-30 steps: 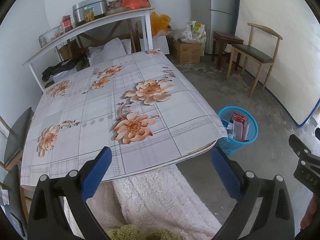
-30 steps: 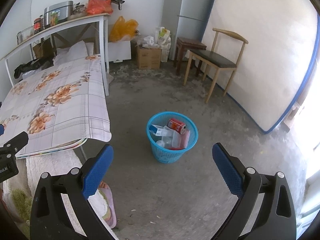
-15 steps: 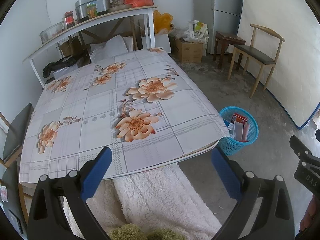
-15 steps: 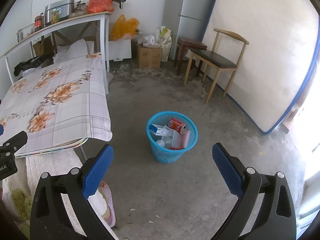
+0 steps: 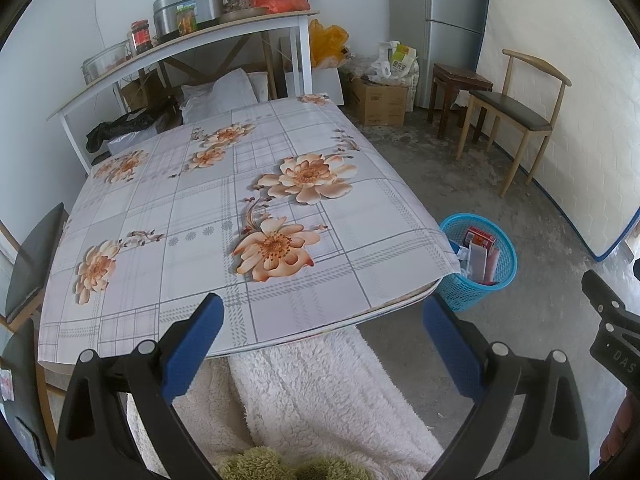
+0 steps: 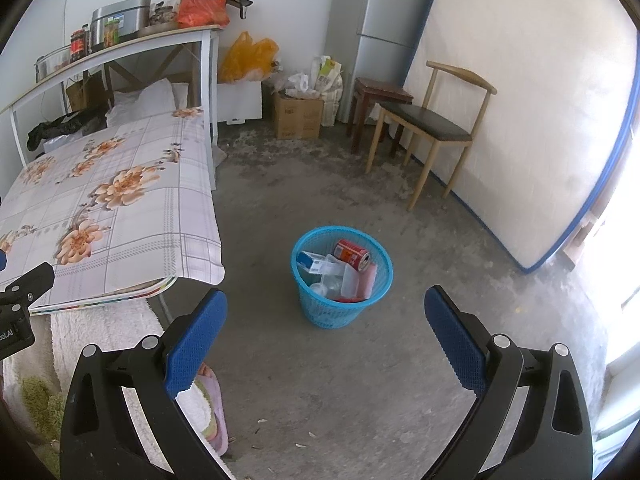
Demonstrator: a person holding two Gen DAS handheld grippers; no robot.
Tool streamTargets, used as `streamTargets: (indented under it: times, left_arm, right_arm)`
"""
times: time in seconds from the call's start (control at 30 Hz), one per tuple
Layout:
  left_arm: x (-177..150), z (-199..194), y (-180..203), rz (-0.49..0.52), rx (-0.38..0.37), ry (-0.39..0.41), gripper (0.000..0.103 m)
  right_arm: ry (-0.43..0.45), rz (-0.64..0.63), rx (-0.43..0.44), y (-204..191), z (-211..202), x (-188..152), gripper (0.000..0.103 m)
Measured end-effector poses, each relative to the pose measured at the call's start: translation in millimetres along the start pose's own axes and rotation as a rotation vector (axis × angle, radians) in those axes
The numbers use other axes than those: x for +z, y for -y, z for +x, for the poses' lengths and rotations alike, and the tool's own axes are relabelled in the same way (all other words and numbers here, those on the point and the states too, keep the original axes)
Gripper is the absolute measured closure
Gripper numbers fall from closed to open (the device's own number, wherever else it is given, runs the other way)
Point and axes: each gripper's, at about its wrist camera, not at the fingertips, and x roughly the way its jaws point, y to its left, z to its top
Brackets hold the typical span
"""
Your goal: Collect trash
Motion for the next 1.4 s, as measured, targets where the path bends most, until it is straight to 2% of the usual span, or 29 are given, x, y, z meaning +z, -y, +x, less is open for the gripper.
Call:
streamTargets:
  times: [1.4]
  left_arm:
    - [-1.7, -0.1, -1.6, -0.008, -0.003, -0.008, 0.006]
  right_arm:
    - [0.007, -0.008, 0.000, 0.8, 3.1, 2.4, 0.008]
